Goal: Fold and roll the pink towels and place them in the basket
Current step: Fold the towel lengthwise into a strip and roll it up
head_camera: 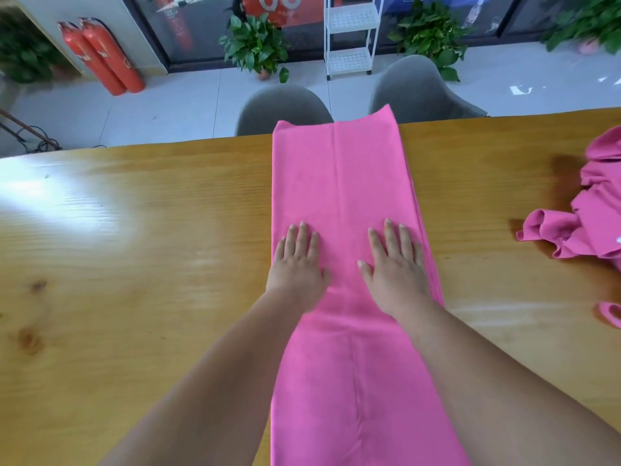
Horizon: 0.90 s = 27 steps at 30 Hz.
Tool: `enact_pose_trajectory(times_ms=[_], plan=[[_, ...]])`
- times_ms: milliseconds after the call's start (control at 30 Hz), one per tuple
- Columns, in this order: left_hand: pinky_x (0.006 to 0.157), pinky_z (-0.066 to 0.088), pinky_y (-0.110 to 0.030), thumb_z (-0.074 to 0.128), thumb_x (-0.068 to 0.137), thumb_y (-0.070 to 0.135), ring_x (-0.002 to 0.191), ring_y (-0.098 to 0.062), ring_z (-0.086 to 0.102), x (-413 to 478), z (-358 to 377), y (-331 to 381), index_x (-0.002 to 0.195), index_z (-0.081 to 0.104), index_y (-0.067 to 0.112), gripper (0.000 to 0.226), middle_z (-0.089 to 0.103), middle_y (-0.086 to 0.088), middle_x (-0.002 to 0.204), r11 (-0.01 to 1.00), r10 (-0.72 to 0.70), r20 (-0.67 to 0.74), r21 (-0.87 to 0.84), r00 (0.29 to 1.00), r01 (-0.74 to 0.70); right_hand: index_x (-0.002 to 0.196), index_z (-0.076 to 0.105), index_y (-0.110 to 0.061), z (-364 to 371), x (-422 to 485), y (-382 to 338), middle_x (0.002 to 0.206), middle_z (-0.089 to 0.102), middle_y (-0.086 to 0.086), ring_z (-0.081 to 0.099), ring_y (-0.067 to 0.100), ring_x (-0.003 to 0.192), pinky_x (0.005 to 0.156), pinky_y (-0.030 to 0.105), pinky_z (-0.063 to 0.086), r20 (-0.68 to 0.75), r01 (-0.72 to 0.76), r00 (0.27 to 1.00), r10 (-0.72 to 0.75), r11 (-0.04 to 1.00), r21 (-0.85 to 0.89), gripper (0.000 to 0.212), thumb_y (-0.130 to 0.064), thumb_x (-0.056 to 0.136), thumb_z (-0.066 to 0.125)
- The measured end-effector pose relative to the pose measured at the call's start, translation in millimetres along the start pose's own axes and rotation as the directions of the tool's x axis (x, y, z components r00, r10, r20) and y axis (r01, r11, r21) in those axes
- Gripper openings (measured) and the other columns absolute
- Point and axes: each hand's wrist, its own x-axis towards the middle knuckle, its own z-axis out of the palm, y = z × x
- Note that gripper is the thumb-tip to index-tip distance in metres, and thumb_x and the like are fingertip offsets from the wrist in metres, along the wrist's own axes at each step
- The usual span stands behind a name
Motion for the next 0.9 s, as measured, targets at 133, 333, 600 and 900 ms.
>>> enact_pose_trajectory(times_ms=[133, 333, 600, 900], plan=[[0.132, 0.007, -0.047, 0.026, 0.110, 0.061, 0.163, -0.023, -0.013, -77.4, 39.2, 6.1, 0.170, 0.004, 0.020, 0.076, -0.007, -0.004, 0.177, 0.983, 0.181, -0.100, -0.006, 0.978, -0.182, 0.169, 0.004, -0.029, 30.2, -72.9, -4.3, 0.177, -0.010, 0.001, -0.013, 0.027, 0.162, 0.131, 0.053, 0.010, -0.057, 0.145, 0.988, -0.146, 0.989, -0.026, 0.073, -0.062, 0.108, 0.025], [0.131, 0.010, -0.049, 0.024, 0.108, 0.066, 0.163, -0.025, -0.013, -118.2, 63.4, -34.5, 0.169, 0.001, 0.019, 0.081, -0.011, -0.007, 0.177, 0.986, 0.149, -0.121, 0.096, 0.981, -0.138, 0.169, 0.007, -0.030, 46.4, -116.0, 47.7, 0.176, -0.011, -0.001, -0.015, 0.022, 0.162, 0.131, 0.049, 0.011, -0.047, 0.114, 0.992, -0.116, 0.993, -0.040, 0.073, -0.063, 0.106, 0.022], [0.131, 0.014, -0.050, 0.027, 0.108, 0.068, 0.163, -0.025, -0.010, -197.6, 91.7, 2.1, 0.169, 0.001, 0.017, 0.084, -0.008, -0.004, 0.177, 0.957, 0.290, -0.084, 0.052, 0.953, -0.287, 0.169, 0.005, -0.024, 76.4, -188.7, 15.0, 0.177, -0.009, -0.001, -0.012, 0.022, 0.162, 0.130, 0.050, 0.009, -0.048, 0.165, 0.985, -0.166, 0.986, -0.038, 0.079, -0.067, 0.106, 0.026], [0.130, 0.007, -0.050, 0.026, 0.107, 0.072, 0.163, -0.029, -0.010, -243.9, 105.7, 6.1, 0.169, 0.002, 0.014, 0.089, -0.009, -0.009, 0.177, 0.938, 0.341, -0.061, 0.088, 0.938, -0.336, 0.168, -0.006, -0.026, 83.8, -238.5, 17.7, 0.175, -0.017, 0.003, -0.017, 0.026, 0.161, 0.131, 0.052, 0.005, -0.021, 0.106, 0.994, -0.107, 0.994, -0.012, 0.080, -0.069, 0.106, 0.021]])
